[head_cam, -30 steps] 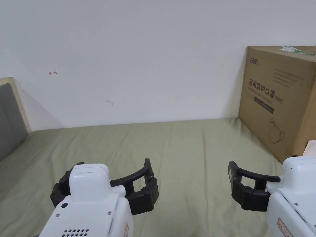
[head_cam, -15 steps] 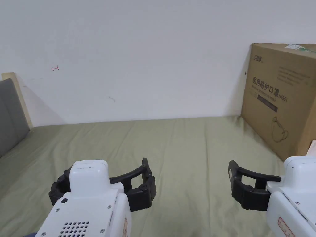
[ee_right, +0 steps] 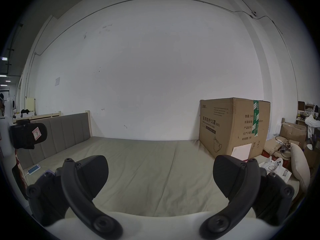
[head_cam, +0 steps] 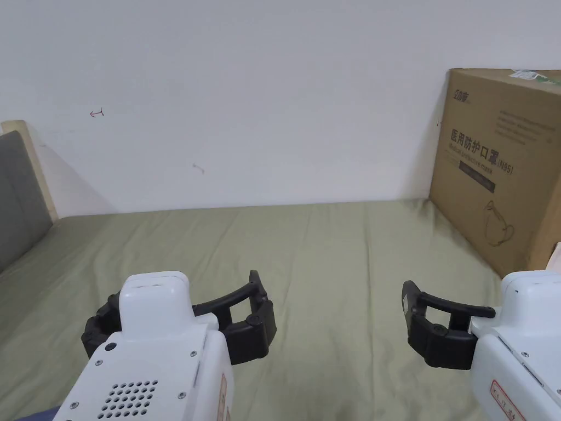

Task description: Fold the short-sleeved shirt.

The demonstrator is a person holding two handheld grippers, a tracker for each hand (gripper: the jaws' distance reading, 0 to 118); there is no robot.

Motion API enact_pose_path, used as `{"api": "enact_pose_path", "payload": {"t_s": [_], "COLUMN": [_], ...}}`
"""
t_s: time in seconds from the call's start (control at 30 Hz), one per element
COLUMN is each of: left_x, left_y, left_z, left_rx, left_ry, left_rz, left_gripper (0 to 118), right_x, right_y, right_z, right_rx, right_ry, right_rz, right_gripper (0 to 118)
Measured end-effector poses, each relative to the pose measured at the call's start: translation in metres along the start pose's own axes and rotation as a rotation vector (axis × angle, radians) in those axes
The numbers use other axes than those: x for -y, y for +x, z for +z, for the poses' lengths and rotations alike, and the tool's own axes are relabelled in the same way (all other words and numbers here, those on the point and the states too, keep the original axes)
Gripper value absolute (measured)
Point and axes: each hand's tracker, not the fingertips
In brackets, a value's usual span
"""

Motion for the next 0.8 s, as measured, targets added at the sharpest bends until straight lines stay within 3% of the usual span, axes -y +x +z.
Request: {"api": "enact_pose_path", "payload": {"t_s": [0.8], "left_x": [0.0054], "left_y": [0.0047], "left_z": [-0.0071], "left_rx": [0.01], "left_ry": [-0.054], "left_rz": [0.014], "left_gripper": [118], "right_x": [0.0074], "right_y": [0.0023], "right_z": [-0.0022], "right_rx": [0.001], "right_ry": [-0.029], "right_rz": [-0.014], "right_gripper": [118]}}
